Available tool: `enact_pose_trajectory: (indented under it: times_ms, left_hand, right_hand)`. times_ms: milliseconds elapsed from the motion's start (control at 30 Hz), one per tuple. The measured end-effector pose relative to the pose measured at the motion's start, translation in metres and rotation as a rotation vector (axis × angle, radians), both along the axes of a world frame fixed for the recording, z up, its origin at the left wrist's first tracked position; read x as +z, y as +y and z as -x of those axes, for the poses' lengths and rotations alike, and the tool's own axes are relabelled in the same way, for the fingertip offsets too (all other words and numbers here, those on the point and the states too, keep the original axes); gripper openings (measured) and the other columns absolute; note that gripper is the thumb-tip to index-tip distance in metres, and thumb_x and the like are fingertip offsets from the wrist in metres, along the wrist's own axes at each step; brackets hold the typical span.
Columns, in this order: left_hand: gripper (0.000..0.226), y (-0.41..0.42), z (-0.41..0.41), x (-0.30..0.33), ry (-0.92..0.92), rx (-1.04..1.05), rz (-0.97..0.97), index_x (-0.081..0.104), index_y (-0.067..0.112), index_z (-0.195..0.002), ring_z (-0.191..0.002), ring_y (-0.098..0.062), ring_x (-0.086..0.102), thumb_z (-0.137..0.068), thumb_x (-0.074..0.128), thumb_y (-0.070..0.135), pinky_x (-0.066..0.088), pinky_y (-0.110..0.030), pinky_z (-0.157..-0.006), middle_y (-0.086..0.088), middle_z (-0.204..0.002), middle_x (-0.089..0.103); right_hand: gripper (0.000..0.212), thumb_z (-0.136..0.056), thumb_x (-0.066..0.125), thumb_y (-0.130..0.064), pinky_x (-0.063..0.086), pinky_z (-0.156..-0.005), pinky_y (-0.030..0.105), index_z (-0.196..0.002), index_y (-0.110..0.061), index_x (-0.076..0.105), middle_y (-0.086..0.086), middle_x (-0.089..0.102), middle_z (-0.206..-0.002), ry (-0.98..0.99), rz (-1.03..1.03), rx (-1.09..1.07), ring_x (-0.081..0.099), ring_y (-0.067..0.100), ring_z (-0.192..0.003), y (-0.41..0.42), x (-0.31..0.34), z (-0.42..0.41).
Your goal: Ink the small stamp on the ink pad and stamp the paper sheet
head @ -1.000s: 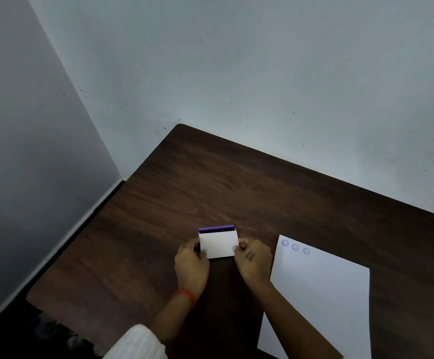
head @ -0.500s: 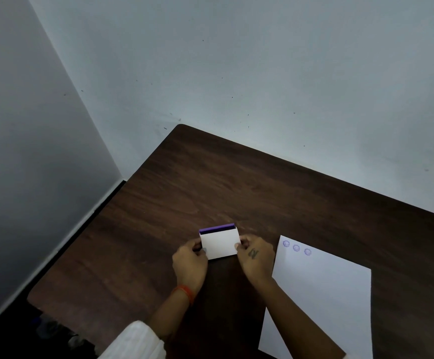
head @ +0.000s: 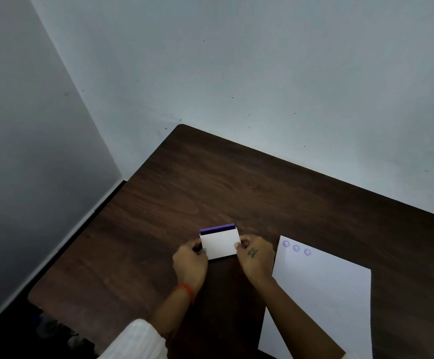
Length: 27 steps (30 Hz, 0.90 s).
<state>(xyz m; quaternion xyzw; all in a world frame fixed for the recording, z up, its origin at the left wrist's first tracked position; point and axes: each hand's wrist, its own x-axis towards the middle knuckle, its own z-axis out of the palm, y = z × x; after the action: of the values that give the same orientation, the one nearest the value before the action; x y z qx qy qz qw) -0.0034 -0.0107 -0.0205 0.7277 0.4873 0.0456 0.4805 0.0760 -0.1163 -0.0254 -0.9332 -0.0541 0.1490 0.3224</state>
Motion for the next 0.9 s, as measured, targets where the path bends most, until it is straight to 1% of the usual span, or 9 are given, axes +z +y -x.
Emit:
enact_pose_trajectory:
  times_ms: [300,467,633,733,833,900]
  left_hand:
    - [0.031,0.006,-0.003,-0.001,0.005,-0.011,-0.006,0.063,0.009,-0.114,-0.111,-0.024,0.060,-0.084,0.061,0.008,0.044,-0.032,-0.098,-0.012,-0.118,0.067]
    - [0.029,0.009,-0.004,-0.001,0.018,-0.020,-0.013,0.064,0.008,-0.113,-0.108,-0.025,0.061,-0.084,0.062,0.011,0.045,-0.034,-0.097,-0.012,-0.116,0.067]
    - [0.025,0.012,-0.004,-0.002,0.018,-0.031,-0.004,0.066,0.008,-0.107,-0.095,-0.027,0.067,-0.083,0.063,0.014,0.051,-0.039,-0.094,-0.014,-0.106,0.071]
    - [0.024,0.013,-0.003,-0.001,0.017,-0.025,0.014,0.067,0.007,-0.105,-0.093,-0.027,0.068,-0.083,0.064,0.015,0.051,-0.041,-0.093,-0.015,-0.104,0.071]
    - [0.024,0.015,-0.004,0.000,0.010,-0.018,0.041,0.067,0.006,-0.105,-0.095,-0.029,0.067,-0.084,0.063,0.017,0.050,-0.041,-0.094,-0.016,-0.104,0.070]
    - [0.026,0.014,-0.002,0.001,-0.010,-0.011,0.025,0.065,0.005,-0.106,-0.096,-0.030,0.066,-0.086,0.060,0.021,0.050,-0.041,-0.093,-0.017,-0.105,0.070]
  right_hand:
    - [0.024,-0.083,0.064,-0.022,0.052,-0.080,0.028,-0.105,-0.013,0.068,0.008,0.074,-0.101,-0.008,-0.005,0.028,0.068,0.022,-0.090,0.000,-0.001,-0.005]
    - [0.023,-0.082,0.066,-0.023,0.051,-0.076,0.026,-0.102,-0.012,0.069,0.008,0.075,-0.097,0.010,-0.020,0.013,0.068,0.020,-0.086,0.002,-0.003,-0.007]
    - [0.020,-0.080,0.069,-0.022,0.054,-0.075,0.029,-0.097,-0.012,0.070,0.007,0.075,-0.093,0.005,-0.030,-0.008,0.067,0.018,-0.083,0.003,-0.004,-0.009]
    - [0.018,-0.079,0.070,-0.021,0.057,-0.077,0.033,-0.095,-0.011,0.070,0.008,0.074,-0.092,0.024,-0.032,-0.011,0.067,0.020,-0.083,0.004,-0.001,-0.011]
    - [0.020,-0.080,0.069,-0.023,0.051,-0.073,0.026,-0.095,-0.011,0.069,0.009,0.074,-0.094,0.028,0.010,0.058,0.067,0.022,-0.084,0.002,0.001,-0.015]
    - [0.023,-0.081,0.068,-0.027,0.049,-0.072,0.026,-0.096,-0.010,0.070,0.010,0.074,-0.094,0.022,0.009,0.086,0.067,0.023,-0.085,0.000,0.005,-0.015]
